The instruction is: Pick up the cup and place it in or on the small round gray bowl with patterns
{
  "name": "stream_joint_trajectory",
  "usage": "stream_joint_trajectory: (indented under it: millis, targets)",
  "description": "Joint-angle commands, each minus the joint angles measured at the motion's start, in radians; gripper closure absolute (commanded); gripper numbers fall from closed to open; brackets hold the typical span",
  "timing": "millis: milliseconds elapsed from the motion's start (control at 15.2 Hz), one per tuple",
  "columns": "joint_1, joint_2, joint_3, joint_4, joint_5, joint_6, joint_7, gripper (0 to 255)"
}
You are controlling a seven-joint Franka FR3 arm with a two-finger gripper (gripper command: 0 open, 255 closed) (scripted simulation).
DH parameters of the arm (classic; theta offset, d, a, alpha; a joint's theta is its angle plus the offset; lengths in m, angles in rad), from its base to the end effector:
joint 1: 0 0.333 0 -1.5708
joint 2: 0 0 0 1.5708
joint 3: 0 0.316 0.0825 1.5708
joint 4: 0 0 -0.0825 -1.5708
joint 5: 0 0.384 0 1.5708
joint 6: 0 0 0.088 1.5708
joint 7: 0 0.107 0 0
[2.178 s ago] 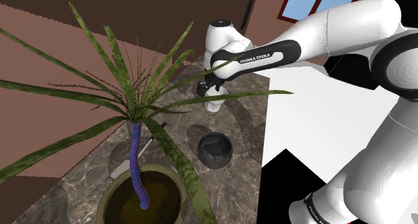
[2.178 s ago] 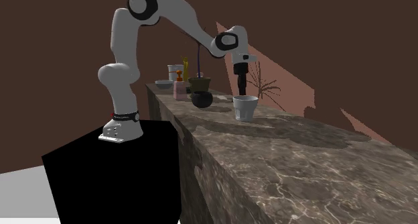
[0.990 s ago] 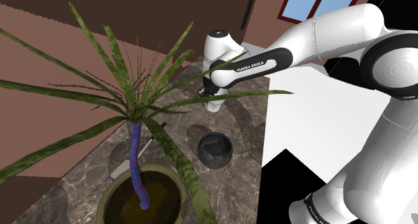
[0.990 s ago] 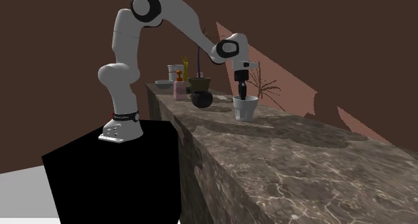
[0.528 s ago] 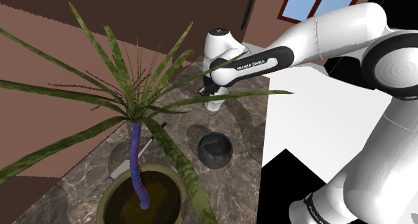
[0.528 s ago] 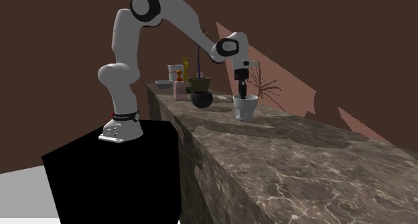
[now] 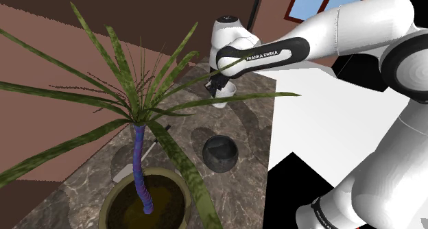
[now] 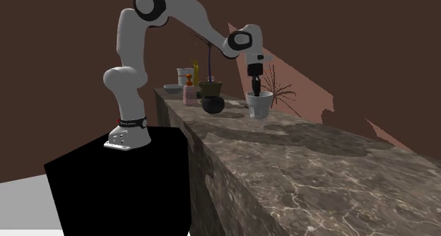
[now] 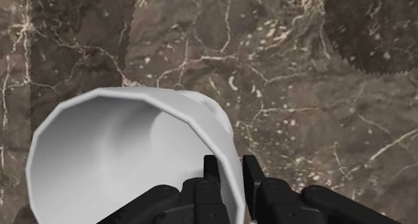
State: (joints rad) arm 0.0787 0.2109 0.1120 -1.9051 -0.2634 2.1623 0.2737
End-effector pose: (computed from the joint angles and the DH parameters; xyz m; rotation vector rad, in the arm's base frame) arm 0.6028 0.1028 0.3950 2.9552 0.0828 0.1380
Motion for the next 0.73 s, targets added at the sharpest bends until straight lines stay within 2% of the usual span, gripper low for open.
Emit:
stream_joint_trajectory:
  millis: [0,660]
  targets:
    - [0.000,-0.009,0.001,0.015,0.005,-0.023,-0.006,255]
    - [0.001,-0.050,0.006,0.097,0.026,-0.143,-0.036,255]
